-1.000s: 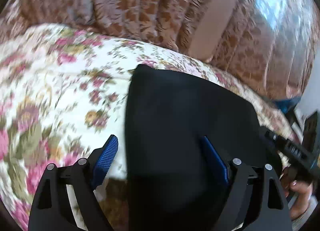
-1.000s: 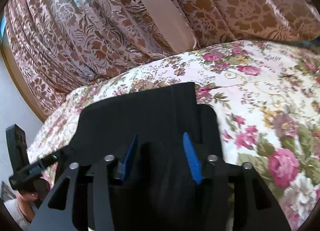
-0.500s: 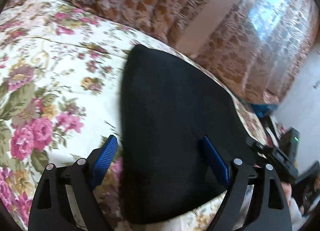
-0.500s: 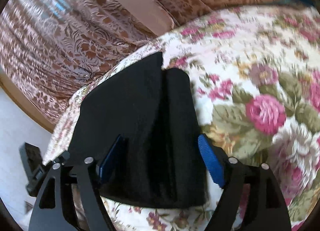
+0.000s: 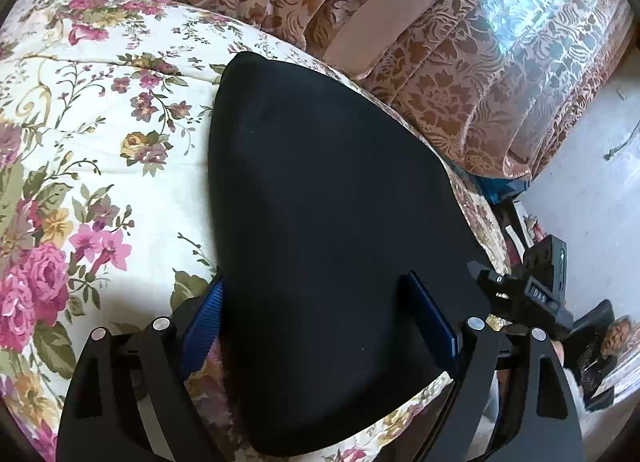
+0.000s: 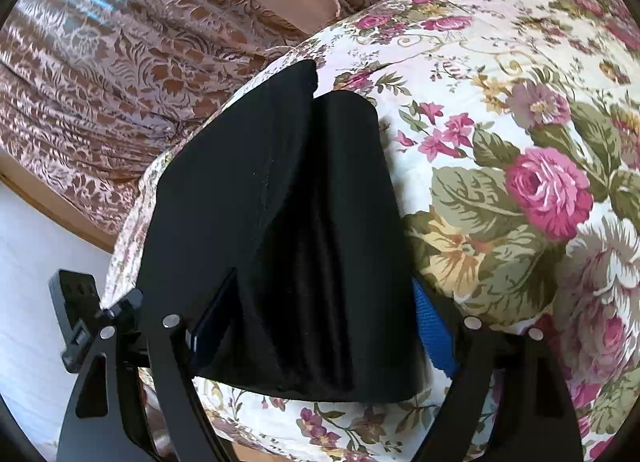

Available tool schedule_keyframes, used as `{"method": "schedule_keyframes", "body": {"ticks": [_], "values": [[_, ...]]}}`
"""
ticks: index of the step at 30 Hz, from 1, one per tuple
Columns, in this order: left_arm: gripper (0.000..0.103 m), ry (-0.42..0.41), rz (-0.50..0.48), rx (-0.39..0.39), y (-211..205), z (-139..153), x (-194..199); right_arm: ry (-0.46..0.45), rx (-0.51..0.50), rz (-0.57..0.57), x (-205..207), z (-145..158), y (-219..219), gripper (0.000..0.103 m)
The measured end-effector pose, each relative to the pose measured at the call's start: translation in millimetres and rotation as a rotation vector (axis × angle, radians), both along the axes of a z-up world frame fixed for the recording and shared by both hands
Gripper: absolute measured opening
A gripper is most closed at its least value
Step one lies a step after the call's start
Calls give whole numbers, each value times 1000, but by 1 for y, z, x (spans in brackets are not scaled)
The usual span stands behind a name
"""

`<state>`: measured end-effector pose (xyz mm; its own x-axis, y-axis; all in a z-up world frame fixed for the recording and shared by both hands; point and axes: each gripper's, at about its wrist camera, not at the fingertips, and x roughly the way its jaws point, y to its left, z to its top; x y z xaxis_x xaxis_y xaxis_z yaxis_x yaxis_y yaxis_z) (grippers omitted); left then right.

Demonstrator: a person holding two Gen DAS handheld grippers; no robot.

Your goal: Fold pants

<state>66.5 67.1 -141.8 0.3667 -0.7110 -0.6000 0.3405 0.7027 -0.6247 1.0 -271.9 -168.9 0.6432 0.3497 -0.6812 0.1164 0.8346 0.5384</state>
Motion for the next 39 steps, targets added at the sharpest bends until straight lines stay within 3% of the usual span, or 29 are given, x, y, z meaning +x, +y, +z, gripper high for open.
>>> {"method": "schedule_keyframes", "body": {"ticks": [30,34,39], "values": [[87,-9,-39,-58,3,-5,-3,-25,-6,23,2,0,3,83],[87,17,-29,-101,8,-7,2,-25,-2,27,1,0,4,83],[87,-11,-54,-49,-1,-4,-4,-15,29,52,-3,0,2,83]]}}
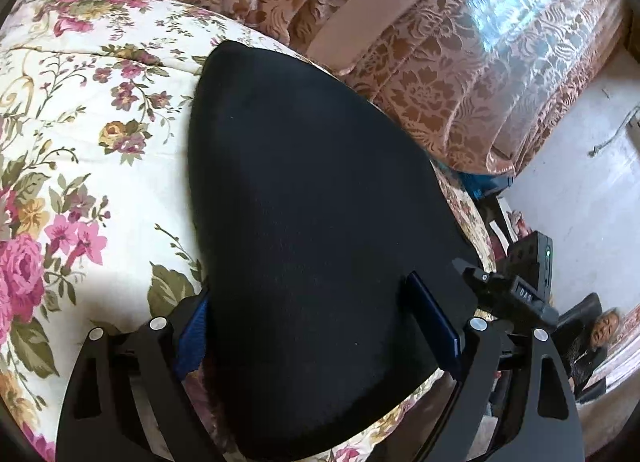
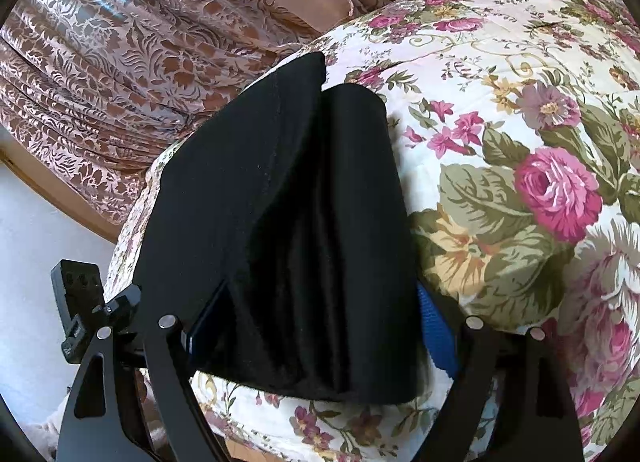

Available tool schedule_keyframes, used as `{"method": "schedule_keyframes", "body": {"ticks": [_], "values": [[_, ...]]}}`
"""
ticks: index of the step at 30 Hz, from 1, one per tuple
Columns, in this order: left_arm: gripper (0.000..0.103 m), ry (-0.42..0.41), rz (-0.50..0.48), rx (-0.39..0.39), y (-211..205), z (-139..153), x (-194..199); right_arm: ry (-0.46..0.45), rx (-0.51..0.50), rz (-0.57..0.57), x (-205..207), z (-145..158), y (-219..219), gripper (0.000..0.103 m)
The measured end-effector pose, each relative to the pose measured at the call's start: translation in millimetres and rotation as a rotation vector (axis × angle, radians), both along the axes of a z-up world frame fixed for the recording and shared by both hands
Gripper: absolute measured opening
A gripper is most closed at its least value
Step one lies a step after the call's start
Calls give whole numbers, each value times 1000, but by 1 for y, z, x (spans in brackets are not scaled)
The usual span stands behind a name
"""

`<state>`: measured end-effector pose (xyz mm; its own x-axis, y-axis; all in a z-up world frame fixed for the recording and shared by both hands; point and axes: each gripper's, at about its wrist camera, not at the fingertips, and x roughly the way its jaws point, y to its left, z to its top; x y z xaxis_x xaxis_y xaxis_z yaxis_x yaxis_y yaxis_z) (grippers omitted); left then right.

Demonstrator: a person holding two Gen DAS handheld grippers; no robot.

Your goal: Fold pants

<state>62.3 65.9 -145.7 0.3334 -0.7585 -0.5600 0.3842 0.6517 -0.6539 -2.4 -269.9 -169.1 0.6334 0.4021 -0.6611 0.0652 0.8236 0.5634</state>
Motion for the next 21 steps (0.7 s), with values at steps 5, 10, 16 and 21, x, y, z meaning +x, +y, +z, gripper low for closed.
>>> {"method": "schedule_keyframes", "body": {"ticks": [5,10,16,21], "values": [[87,-6,-36,-3,1,-3,-2,6,10,16,0,-2,-1,83],[80,-14,-37,31,-4,-1,-2,-32,-37,30,-2,3,6,70],[66,-111,-31,118,-13,13,-13,-84,-132,50,-9,14,18,56],[48,-210,-41,176,-18,39,-18,-145,-258,52,-12,30,32,50]]}}
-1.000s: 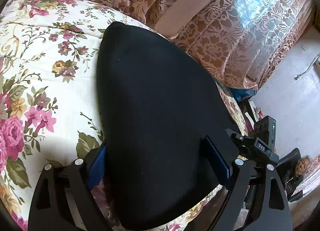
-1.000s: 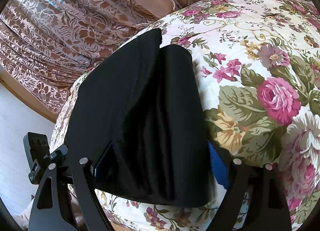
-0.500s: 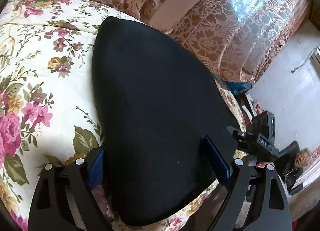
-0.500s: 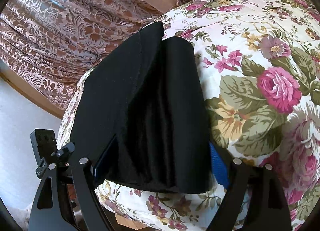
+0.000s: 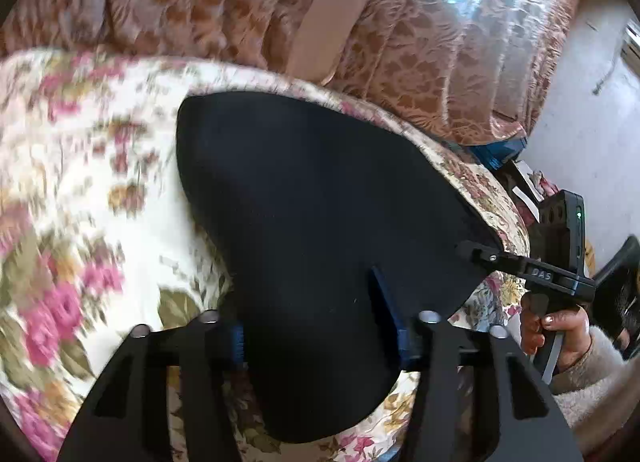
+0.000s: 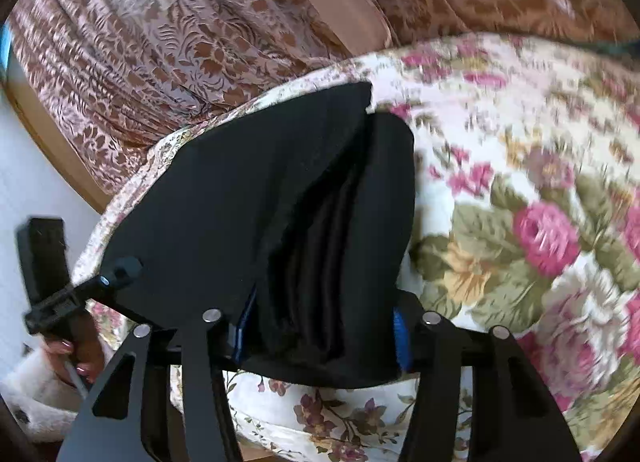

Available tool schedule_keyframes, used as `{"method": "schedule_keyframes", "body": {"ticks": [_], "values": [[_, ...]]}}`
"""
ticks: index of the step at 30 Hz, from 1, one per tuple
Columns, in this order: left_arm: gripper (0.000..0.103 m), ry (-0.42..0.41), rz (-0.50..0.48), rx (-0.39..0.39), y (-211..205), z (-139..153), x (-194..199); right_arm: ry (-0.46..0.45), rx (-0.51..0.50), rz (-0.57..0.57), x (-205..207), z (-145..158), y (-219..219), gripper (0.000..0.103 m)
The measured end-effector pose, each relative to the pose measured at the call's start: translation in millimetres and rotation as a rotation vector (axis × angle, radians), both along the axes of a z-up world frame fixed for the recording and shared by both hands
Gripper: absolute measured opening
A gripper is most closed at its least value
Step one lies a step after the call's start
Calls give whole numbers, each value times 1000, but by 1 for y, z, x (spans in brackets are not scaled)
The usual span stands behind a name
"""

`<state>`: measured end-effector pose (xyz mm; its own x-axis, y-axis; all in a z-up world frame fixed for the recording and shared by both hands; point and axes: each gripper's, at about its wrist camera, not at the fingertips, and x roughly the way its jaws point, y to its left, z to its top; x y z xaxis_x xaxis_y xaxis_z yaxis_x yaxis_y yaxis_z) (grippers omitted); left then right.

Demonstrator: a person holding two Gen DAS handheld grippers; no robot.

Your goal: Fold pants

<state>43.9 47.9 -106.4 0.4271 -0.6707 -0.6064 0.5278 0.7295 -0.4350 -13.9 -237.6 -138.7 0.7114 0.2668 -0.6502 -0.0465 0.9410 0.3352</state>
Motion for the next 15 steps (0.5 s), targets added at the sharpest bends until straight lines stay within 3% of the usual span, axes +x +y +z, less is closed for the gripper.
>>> {"method": "schedule_keyframes", "body": {"ticks": [7,11,15], "values": [[44,-119,-12,29,-11,33,7,-110,-53,-19,13,19,-3,47],[44,-199,3,41,-19,47,22,-169,-85,-15,44,29,-9,47],[44,-252,53,57,-28,53,62,-225,-129,-3,98,37,-13,47]]}}
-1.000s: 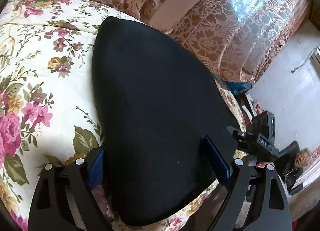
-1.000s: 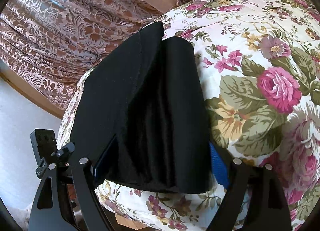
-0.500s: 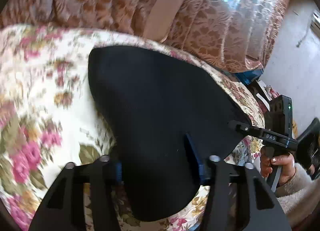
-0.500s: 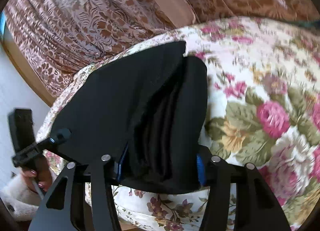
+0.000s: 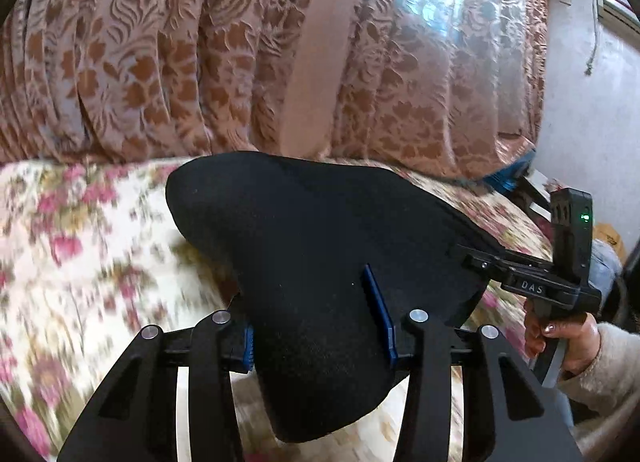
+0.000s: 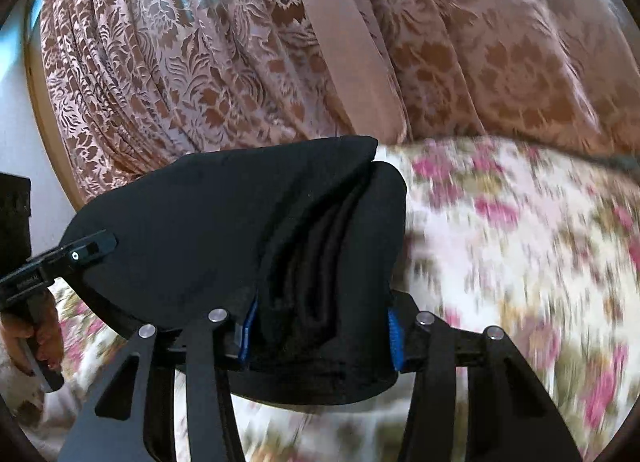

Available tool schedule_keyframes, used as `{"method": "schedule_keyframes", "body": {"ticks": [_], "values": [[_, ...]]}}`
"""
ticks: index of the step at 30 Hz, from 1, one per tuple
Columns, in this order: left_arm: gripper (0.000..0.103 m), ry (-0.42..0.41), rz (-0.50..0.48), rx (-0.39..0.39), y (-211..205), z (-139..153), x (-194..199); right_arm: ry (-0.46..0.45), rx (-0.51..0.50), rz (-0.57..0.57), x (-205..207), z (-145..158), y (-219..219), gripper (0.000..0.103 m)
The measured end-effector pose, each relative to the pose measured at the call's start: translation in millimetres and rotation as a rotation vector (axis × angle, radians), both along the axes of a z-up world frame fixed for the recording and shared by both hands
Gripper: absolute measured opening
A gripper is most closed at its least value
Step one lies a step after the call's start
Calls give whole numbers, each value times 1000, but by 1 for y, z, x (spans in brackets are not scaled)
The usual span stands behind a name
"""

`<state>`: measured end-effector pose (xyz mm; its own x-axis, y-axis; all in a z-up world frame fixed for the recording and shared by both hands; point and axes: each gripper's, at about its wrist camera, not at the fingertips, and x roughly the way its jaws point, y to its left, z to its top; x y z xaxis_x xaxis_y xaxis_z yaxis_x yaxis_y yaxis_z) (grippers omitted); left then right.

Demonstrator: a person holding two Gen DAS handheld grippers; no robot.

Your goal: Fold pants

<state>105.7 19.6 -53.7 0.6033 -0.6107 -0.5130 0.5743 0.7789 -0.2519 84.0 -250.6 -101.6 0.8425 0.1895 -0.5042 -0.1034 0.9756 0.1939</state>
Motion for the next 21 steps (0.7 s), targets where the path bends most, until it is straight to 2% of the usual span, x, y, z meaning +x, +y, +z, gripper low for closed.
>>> {"method": "schedule_keyframes", "body": {"ticks": [8,10,12,14,15,17,19,21], "values": [[44,-53,81,78,-28,-6,109,-58,-7,-36,122,0,-16,48],[44,-40,106,82,-32,-16,139,-44,14,-58,145,-8,-23,52],[45,-1,135,94,-34,-31,162,33,23,-103,167,-30,-30,55],[53,64,148,137,-39,-55,178,95,30,-154,172,-50,-38,66],[58,70,157,147,-38,-67,178,101,67,-159,171,-55,-44,73],[66,43,171,129,-34,-73,169,117,131,-166,167,-56,-55,76],[73,69,196,104,-26,-73,165,125,119,-171,164,-56,-55,77],[74,87,221,94,-20,-72,158,124,89,-193,152,-49,-49,78]]}}
